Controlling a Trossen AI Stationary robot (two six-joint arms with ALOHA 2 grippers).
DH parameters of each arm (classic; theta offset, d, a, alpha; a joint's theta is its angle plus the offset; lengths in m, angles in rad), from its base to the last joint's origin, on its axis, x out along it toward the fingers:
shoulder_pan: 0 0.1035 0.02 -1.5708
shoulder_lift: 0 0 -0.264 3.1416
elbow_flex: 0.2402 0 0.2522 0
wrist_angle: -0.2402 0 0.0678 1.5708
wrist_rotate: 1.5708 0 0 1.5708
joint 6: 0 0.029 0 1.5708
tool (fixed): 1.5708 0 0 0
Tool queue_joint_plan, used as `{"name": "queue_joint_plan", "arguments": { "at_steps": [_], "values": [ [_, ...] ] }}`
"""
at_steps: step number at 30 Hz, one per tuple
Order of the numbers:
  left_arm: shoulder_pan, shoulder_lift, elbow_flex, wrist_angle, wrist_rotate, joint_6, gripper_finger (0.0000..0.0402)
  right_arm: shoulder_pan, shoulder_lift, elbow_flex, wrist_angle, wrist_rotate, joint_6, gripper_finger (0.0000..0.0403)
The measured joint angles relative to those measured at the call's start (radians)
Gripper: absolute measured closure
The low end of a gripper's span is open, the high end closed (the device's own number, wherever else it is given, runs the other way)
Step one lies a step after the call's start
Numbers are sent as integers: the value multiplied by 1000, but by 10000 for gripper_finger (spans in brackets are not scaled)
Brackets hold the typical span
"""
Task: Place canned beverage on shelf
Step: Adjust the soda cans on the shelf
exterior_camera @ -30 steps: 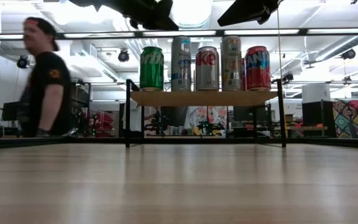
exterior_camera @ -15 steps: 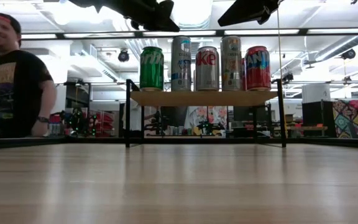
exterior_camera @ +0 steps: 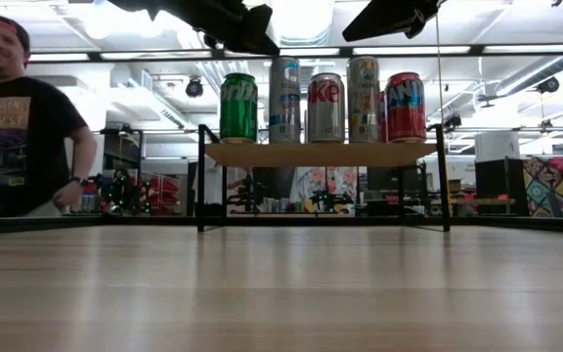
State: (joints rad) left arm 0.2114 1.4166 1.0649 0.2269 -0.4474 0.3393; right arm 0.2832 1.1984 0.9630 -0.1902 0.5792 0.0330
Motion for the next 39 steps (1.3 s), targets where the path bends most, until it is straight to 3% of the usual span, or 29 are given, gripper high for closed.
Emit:
{"name": "queue_joint_plan", "arguments": {
  "at_steps": [20,30,39],
  "values": [
    [-27,-13,0,-18,-41,-4,402,0,0,-2,-6,-1,0,394],
    [-137,-65,-3,-74,125,-15,402,0,0,-29,-6,-3,-9,394],
    [-229,-192,-188,31,126,-107,402,0,0,-107,73,-12,-46,394]
  ]
}}
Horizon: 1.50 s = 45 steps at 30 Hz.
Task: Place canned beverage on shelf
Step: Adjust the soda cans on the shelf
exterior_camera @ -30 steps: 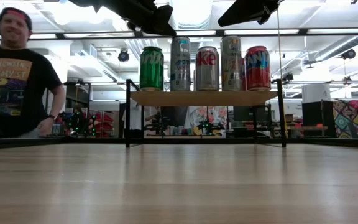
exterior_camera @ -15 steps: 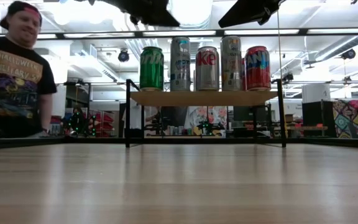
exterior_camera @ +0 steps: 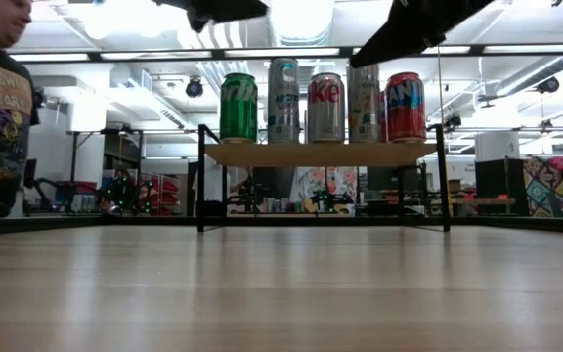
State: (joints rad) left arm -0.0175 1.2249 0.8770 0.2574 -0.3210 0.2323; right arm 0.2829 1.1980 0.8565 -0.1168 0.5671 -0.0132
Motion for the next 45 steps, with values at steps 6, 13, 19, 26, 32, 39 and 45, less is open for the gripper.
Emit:
{"name": "queue_joint_plan", "arguments": {
  "at_steps": [6,13,19,26,32,39,45],
  "values": [
    [-46,-190,-182,94,34,-7,402,0,-28,-67,118,-38,-66,394],
    [-44,-416,-350,93,44,27,402,-24,-145,-96,170,-139,-115,394],
    [-43,-566,-449,102,44,40,402,-63,-229,-139,186,-186,-132,394],
    [-43,-678,-544,104,44,34,402,-108,-343,-276,280,-186,-120,394],
    [-43,-738,-610,134,44,28,402,-142,-458,-410,378,-212,-82,394],
    [-43,-825,-648,129,56,-8,402,-165,-598,-490,388,-209,-56,394],
    [-43,-891,-699,120,111,-10,402,-164,-733,-555,384,-203,-65,394]
  ]
}}
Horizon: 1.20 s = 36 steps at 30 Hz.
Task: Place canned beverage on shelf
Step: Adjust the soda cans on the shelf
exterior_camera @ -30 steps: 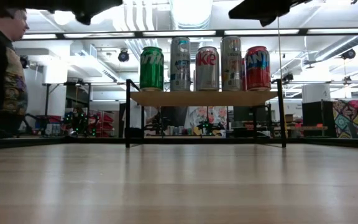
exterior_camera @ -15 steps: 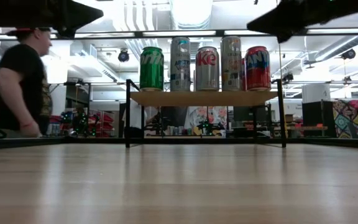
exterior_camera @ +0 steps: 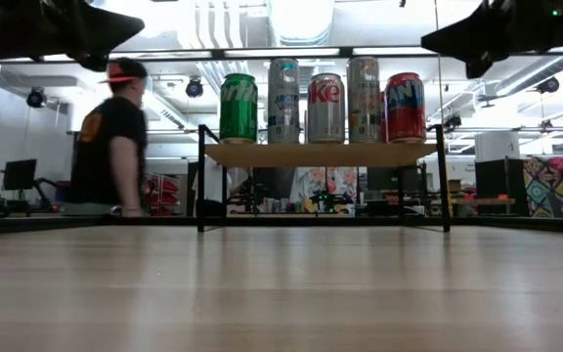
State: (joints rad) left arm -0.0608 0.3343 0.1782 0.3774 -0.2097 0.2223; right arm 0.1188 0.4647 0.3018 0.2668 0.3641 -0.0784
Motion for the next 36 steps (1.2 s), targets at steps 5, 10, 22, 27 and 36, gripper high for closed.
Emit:
{"name": "queue_joint_plan", "arguments": {
  "at_steps": [5,10,22,27,36],
  "values": [
    [0,-47,-23,5,0,-3,402,0,-122,-46,-2,2,-2,394],
    [0,-77,-54,5,0,-2,402,0,-242,-62,-81,12,0,394],
    [0,-126,-82,4,-16,-3,402,0,-432,-62,-292,82,43,394],
    [0,-126,-83,6,-17,-16,402,0,-450,-63,-296,83,66,394],
    [0,-115,-83,71,-20,-33,402,0,-375,-16,-226,223,95,394]
  ]
}}
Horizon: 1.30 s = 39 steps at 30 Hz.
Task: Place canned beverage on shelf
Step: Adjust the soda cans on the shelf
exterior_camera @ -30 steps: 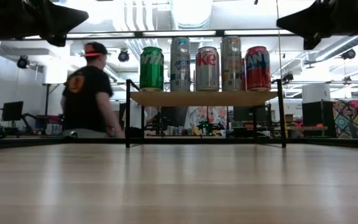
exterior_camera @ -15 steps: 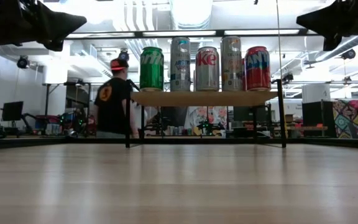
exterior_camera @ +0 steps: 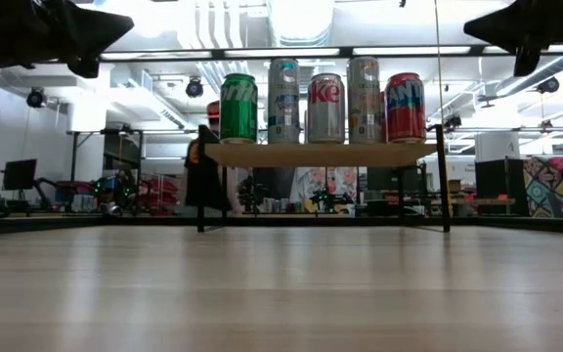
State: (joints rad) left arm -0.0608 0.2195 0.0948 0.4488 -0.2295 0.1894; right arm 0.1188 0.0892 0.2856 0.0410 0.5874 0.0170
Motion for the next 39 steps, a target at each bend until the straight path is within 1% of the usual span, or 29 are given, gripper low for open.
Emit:
{"name": "queue_joint_plan", "arguments": {
  "at_steps": [4,6,8,11,13,17,24,28,32,39],
  "values": [
    [0,35,0,57,0,-4,402,0,94,63,2,4,0,394],
    [0,55,0,83,0,9,402,0,152,97,-9,34,-8,394],
    [0,69,0,93,0,32,402,0,205,134,-25,101,-6,394],
    [0,78,0,93,-36,40,402,0,276,201,-81,211,36,394],
    [0,81,1,92,-60,38,402,0,315,244,-126,249,86,394],
    [0,80,1,92,-68,37,402,0,389,319,-165,252,171,394],
    [0,80,2,91,-69,45,402,0,506,404,-171,252,162,394],
    [0,80,2,91,-71,45,402,-13,555,442,-190,252,194,394],
    [0,80,2,97,-71,52,402,-48,590,480,-286,252,275,394],
    [0,92,2,114,-71,52,402,-117,653,553,-460,244,330,394]
  ]
}}
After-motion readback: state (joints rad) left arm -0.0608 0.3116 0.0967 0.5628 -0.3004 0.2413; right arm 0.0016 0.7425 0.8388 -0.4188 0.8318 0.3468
